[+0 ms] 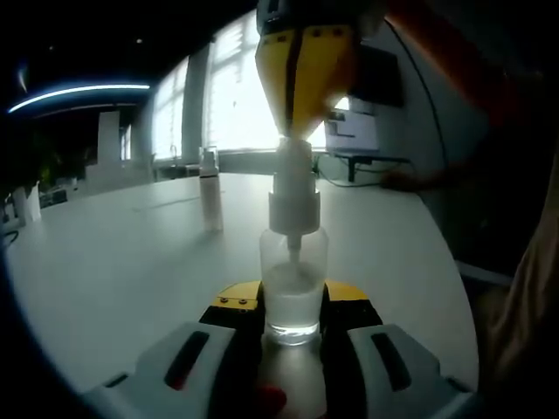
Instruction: Clamp pump bottle remove cover press pump head put on cover
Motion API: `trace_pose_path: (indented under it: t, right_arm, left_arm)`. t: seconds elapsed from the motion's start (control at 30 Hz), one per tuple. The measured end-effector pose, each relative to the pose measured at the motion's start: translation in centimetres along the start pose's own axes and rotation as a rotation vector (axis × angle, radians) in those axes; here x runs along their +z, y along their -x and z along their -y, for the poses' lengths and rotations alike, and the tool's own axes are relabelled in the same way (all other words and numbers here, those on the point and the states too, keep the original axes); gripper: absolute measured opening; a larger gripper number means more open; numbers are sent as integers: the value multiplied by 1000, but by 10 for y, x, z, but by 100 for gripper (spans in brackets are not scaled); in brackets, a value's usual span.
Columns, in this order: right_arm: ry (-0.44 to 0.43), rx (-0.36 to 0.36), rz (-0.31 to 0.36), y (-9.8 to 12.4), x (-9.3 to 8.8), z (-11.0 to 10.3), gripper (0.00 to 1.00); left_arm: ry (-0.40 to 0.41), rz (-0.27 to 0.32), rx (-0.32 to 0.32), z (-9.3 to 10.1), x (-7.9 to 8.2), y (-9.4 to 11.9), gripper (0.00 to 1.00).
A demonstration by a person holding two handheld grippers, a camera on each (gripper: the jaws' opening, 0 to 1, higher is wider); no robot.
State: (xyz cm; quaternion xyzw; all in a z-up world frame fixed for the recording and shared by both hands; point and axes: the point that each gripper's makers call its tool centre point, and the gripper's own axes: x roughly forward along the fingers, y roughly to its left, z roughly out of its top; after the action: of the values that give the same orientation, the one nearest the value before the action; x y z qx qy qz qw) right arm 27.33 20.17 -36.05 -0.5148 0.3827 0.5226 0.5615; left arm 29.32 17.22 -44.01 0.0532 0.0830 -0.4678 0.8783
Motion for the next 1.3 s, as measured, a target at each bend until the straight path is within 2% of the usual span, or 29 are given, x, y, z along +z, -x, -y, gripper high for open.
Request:
trace_pose_path:
  t: [1.3]
  right_arm:
    - [-19, 6, -6, -4, -1, -1, 0]
  left_arm:
    - [1, 0, -2, 0, 0, 0, 15]
